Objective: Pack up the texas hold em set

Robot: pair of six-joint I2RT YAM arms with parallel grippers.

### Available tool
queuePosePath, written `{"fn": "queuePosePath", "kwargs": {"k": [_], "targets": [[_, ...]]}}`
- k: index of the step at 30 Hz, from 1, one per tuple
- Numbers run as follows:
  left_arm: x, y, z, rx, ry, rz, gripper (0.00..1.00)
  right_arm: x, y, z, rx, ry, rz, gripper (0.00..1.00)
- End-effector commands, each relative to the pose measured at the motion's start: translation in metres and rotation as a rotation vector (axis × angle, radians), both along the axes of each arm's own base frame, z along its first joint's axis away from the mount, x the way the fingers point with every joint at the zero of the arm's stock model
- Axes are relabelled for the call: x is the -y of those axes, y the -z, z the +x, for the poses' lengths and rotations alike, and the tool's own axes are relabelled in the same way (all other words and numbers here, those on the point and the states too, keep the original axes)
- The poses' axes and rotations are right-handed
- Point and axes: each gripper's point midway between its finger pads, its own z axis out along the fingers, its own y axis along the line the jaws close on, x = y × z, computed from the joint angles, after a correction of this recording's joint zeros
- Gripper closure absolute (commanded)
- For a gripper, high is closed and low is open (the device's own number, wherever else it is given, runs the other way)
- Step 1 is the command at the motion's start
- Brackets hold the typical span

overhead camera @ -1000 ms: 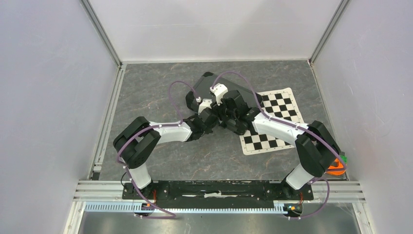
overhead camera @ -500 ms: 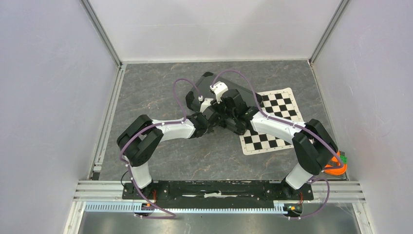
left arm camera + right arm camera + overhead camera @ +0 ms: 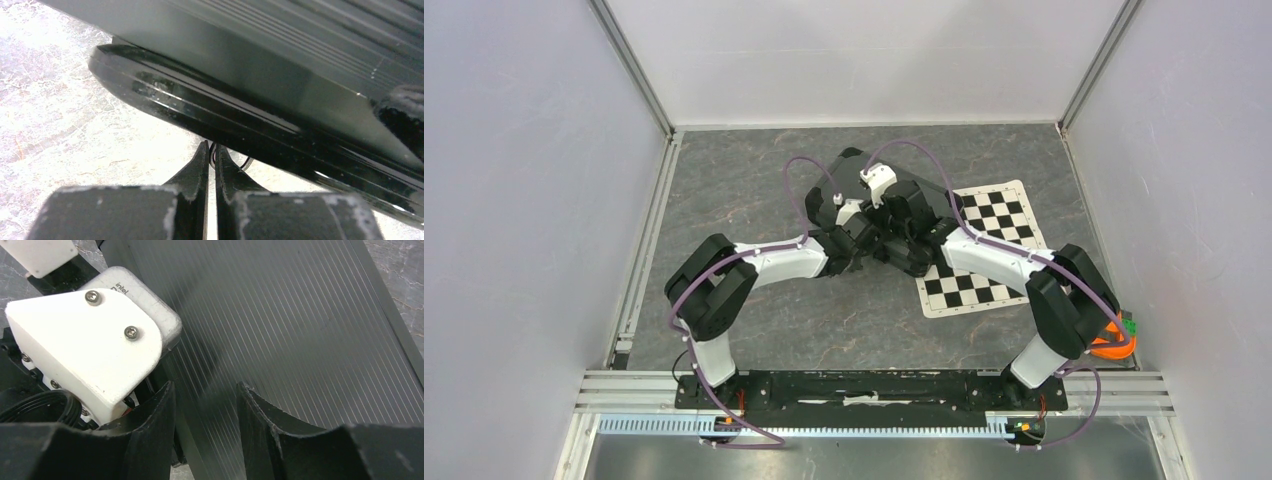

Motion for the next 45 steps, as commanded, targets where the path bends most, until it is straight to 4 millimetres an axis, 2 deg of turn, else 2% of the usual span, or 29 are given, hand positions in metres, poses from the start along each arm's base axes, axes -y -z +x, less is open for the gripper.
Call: {"fn": "queuePosePath", "kwargs": {"k": [1, 4, 6, 13, 17, 20, 23, 27, 28, 32, 37, 39, 45], "targets": [[-0.100, 0.051, -0.095, -0.441, 0.026, 0.452, 0.98, 0.046, 0.077, -0.039, -0.143, -0.050, -0.346, 0.52], [-0.101, 0.047, -0.093, -0.438, 0.023, 0.469, 0.98, 0.046, 0.076, -0.039, -0.144, -0.051, -0.339, 0.52], [-0.096, 0.037, -0.085, -0.381, 0.005, 0.433, 0.98, 0.045, 0.073, -0.039, -0.138, -0.048, -0.319, 0.52], [-0.046, -0.016, -0.045, -0.155, 0.026, 0.111, 0.98, 0.043, 0.053, -0.037, -0.130, -0.052, -0.165, 0.52], [-0.015, -0.037, -0.032, -0.053, 0.074, -0.093, 0.98, 0.040, 0.044, -0.039, -0.133, -0.073, -0.115, 0.52], [-0.005, -0.042, -0.027, -0.025, 0.092, -0.155, 0.98, 0.038, 0.040, -0.041, -0.136, -0.082, -0.101, 0.52], [-0.001, -0.039, -0.024, -0.019, 0.104, -0.179, 0.98, 0.035, 0.036, -0.043, -0.138, -0.093, -0.081, 0.52], [-0.006, -0.030, -0.024, -0.027, 0.082, -0.184, 0.98, 0.033, 0.031, -0.052, -0.145, -0.122, -0.046, 0.53], [-0.008, -0.033, -0.023, -0.010, 0.073, -0.192, 0.98, 0.033, 0.030, -0.056, -0.144, -0.131, -0.036, 0.52], [-0.020, -0.041, -0.026, 0.071, 0.039, -0.297, 0.85, 0.030, 0.013, -0.066, -0.116, -0.164, 0.024, 0.50], [-0.017, -0.049, -0.026, 0.135, 0.104, -0.516, 0.63, 0.031, -0.014, -0.074, -0.069, -0.163, 0.098, 0.48], [-0.014, -0.056, -0.022, 0.192, 0.135, -0.569, 0.60, 0.034, -0.023, -0.075, -0.042, -0.149, 0.117, 0.44], [-0.002, -0.066, -0.016, 0.296, 0.215, -0.652, 0.52, 0.038, -0.042, -0.073, -0.011, -0.149, 0.097, 0.40]]}}
